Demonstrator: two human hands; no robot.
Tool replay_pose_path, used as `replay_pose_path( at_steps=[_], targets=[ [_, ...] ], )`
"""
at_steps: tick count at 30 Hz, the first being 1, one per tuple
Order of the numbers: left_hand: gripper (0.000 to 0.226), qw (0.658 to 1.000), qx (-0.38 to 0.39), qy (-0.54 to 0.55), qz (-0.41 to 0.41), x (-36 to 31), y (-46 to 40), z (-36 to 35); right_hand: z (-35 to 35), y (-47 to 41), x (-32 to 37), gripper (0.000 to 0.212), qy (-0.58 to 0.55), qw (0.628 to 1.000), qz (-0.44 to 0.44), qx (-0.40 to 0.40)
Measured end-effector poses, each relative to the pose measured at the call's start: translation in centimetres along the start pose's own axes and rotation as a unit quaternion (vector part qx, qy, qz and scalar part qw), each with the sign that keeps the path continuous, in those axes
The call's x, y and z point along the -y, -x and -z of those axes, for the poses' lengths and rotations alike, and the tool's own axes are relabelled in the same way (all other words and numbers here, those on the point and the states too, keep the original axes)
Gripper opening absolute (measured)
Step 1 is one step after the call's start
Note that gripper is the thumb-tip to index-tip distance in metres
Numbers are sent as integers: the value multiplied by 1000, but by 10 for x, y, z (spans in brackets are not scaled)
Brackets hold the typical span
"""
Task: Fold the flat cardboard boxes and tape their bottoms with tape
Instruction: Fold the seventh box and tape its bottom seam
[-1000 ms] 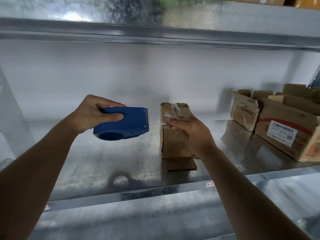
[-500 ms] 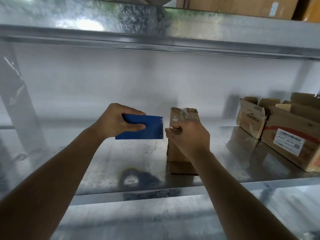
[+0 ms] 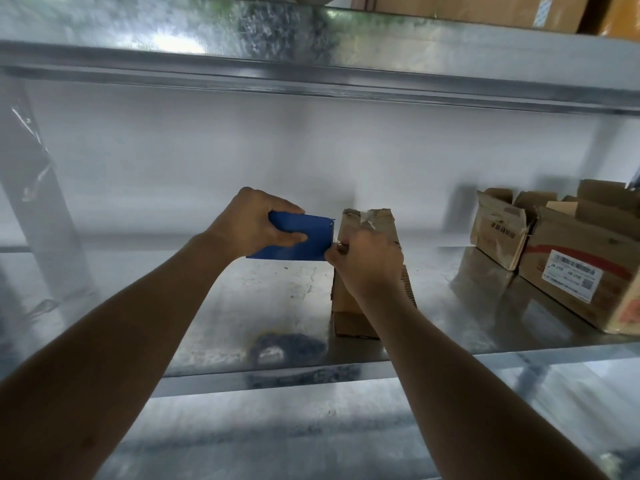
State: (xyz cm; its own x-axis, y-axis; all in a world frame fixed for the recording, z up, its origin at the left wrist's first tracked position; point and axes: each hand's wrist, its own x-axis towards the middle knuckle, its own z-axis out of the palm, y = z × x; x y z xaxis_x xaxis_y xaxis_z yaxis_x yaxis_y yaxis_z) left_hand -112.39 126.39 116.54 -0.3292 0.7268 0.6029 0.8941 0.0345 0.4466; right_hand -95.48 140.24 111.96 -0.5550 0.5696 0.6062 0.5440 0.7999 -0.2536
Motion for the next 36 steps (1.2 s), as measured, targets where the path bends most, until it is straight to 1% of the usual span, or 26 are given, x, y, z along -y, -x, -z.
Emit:
replay_pose_path(
  at_steps=[7,10,14,16,17,19,20,22,24,27,28,31,33,36],
  targets=[
    [42,1000,-5,-26,12,-13,3,-3,-5,2,0,20,8,1000,14,-19],
    [39,998,1,-67,15,-21,-1,-2,-8,3,0,20,6,999,16,-51],
    [37,994,10,-102,28,-29,-6,4,-9,4,3,26,17,998,19,-52],
    [35,992,30,-124,20,-36,-12,6,-6,6,5,26,16,998,18,-59],
    [33,987,47,-154,13,-39,-15,6,-4,7,6,24,20,998,17,-59],
    [26,965,83,-250,1,-40,-16,6,0,10,10,18,29,998,21,-56],
    [25,958,89,-273,2,-35,-14,6,0,12,13,17,31,998,24,-55],
    [31,966,66,-250,18,-22,-10,6,0,11,13,17,19,999,17,-45],
    [34,977,28,-211,8,-20,-7,6,-8,8,7,22,-6,999,13,-47],
    [34,987,-22,-158,-22,-24,-10,6,-18,7,-3,34,-4,996,50,-73],
    [34,988,-33,-146,-26,-25,-12,7,-19,8,-5,35,2,995,60,-85],
    [34,990,-82,-109,-35,-26,-13,7,-22,10,-12,26,18,987,87,-133],
    [29,989,-117,-76,-52,-25,-11,6,-24,11,-20,19,21,982,97,-160],
    [24,986,-148,-26,-68,-24,-9,4,-26,12,-34,19,-2,977,99,-188]
  ],
)
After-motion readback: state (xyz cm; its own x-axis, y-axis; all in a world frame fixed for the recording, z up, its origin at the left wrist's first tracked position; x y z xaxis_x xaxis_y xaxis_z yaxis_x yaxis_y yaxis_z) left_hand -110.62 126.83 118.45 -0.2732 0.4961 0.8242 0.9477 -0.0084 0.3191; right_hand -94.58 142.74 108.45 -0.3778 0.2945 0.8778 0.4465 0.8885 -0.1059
